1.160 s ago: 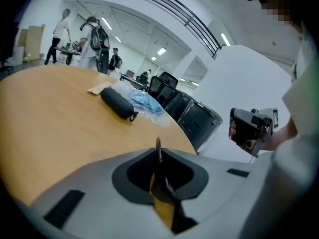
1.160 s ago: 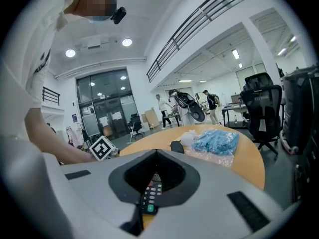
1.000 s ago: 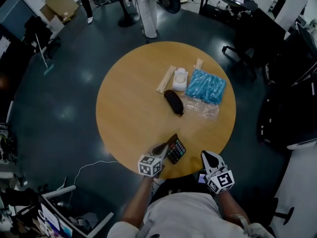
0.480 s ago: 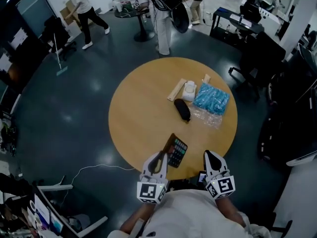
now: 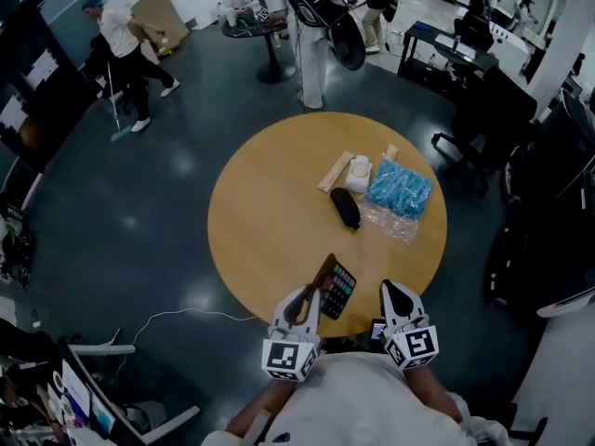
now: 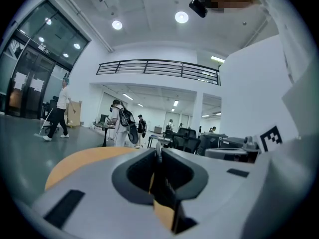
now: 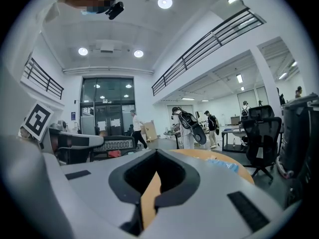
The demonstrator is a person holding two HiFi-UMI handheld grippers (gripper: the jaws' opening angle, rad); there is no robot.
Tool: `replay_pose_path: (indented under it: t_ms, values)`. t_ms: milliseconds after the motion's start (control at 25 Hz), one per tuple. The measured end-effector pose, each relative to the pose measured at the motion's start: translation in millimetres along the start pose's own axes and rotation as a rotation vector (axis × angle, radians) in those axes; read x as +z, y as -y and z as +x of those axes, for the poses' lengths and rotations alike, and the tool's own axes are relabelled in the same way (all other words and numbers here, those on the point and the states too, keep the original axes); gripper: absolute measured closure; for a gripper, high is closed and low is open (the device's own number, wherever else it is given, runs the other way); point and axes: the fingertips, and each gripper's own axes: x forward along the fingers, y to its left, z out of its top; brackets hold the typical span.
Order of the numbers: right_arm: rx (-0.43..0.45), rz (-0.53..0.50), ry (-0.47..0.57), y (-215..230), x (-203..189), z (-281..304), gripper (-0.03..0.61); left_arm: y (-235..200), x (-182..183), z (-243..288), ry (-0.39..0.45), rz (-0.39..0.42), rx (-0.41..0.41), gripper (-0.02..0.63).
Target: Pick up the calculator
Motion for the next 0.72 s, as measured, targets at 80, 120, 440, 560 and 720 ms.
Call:
replay_pose_path:
  t_ms: [80, 120, 440, 560, 720]
  values:
    - [0.001, -0.002, 0.002, -0.1, 2.0, 2.3, 0.565, -1.0, 1.2, 0.1, 0.000, -0.001, -0.001, 0.568]
    - [-0.001, -0.001, 0.002, 0.3, 2.7, 3.4, 0.565, -1.2, 1.7, 0.3, -0.001, 0.001, -0.004, 0.568]
    - [-0.004, -0.008, 0.002, 2.3, 2.5, 8.2, 0.565, -0.7, 0.6, 5.8, -0.003, -0.003, -0.026, 0.568]
    - [-0.007, -0.003, 0.001, 1.0, 2.4, 8.2, 0.565, -2.4, -0.1, 5.8, -0.006, -0.006, -0.027, 0.568]
    - [-0.006, -0.002, 0.000, -0.1, 1.2, 8.0, 0.565, -6.6, -1.6, 4.9, -0.007, -0.016, -0.017, 0.568]
